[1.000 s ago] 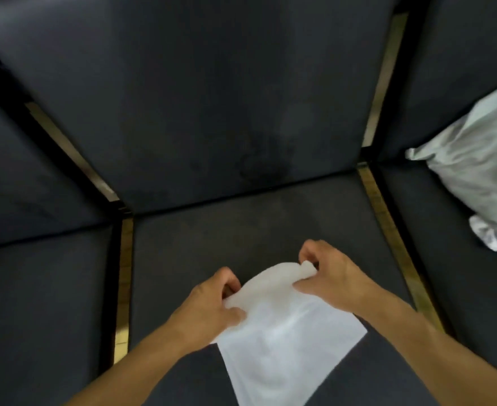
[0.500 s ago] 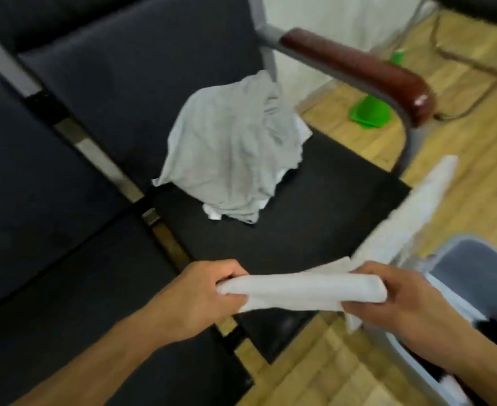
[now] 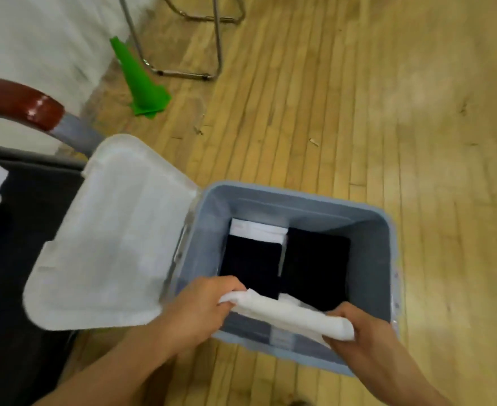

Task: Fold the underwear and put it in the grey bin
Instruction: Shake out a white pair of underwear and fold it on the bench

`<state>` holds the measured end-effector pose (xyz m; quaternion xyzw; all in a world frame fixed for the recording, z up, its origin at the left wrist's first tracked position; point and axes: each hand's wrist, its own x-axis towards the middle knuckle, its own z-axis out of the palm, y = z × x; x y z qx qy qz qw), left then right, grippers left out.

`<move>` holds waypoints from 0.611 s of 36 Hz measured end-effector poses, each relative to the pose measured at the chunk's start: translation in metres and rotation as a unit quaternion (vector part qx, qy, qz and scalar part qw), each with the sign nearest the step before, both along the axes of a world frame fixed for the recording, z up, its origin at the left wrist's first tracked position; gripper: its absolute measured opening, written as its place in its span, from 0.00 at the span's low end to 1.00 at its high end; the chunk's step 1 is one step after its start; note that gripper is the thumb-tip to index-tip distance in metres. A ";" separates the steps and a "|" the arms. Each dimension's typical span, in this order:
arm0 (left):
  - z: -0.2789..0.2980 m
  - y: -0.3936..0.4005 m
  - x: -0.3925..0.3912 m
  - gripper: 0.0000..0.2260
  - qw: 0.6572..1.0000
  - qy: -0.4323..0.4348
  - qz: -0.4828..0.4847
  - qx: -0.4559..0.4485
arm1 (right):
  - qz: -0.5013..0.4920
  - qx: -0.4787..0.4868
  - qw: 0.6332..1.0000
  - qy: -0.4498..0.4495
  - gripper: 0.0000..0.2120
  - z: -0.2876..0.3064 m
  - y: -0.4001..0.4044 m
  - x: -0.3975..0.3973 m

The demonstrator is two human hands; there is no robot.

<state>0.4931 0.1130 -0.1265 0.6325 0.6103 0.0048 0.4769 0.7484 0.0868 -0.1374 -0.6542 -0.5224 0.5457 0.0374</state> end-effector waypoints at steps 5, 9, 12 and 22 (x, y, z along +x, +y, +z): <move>-0.046 0.018 0.022 0.13 0.998 0.033 -0.046 -0.014 | -0.046 -0.033 0.998 -0.014 0.09 -0.040 -0.001 0.013; -0.083 0.031 0.011 0.11 0.993 0.059 -0.086 -0.049 | -0.050 -0.049 0.997 -0.027 0.12 -0.070 0.003 0.002; -0.108 0.044 -0.001 0.12 0.987 0.080 -0.119 -0.068 | -0.038 -0.046 0.997 -0.045 0.16 -0.093 0.011 -0.013; -0.170 0.078 -0.042 0.13 0.987 0.112 -0.058 -0.100 | -0.039 -0.055 0.997 -0.026 0.12 -0.174 0.040 -0.054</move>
